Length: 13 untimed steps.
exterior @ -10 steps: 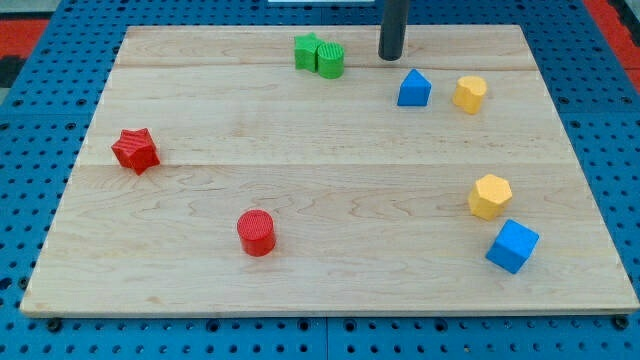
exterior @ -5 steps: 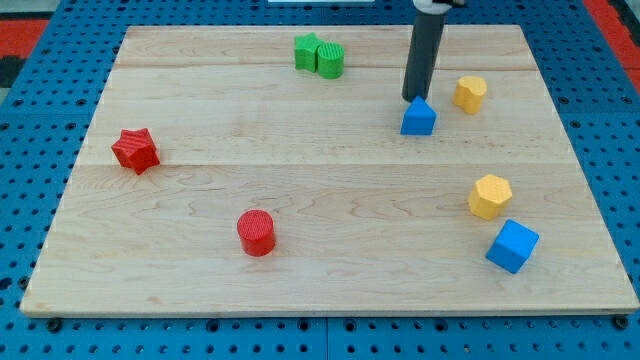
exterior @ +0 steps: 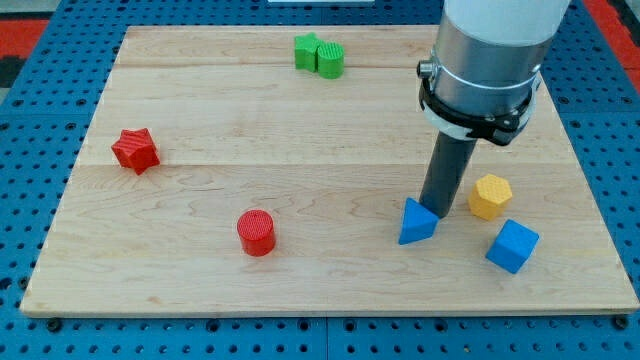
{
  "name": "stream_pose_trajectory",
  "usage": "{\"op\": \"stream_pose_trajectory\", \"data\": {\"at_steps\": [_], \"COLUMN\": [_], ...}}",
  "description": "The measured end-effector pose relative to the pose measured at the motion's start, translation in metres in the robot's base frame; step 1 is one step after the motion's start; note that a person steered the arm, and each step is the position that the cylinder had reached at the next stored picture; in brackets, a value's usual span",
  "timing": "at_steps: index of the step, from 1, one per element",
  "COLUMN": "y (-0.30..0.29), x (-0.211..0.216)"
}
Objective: Drag the blue triangle into the left side of the blue cube
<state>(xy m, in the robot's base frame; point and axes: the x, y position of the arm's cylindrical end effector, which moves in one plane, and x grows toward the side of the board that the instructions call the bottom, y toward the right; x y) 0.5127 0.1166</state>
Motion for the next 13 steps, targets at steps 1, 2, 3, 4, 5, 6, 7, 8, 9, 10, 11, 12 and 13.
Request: {"op": "stream_pose_trajectory", "data": {"at_steps": [1, 2, 3, 4, 5, 6, 7, 8, 9, 10, 11, 12, 13], "y": [0.0, -0.009, -0.025, -0.033, -0.04, -0.039, -0.042, -0.066, -0.067, -0.061, -0.046, -0.026, -0.008], "x": [-0.008, -0.046, -0.043, -0.01, 0.03, 0.036, 0.018, 0.038, 0.084, 0.105, 0.106, 0.095, 0.078]}}
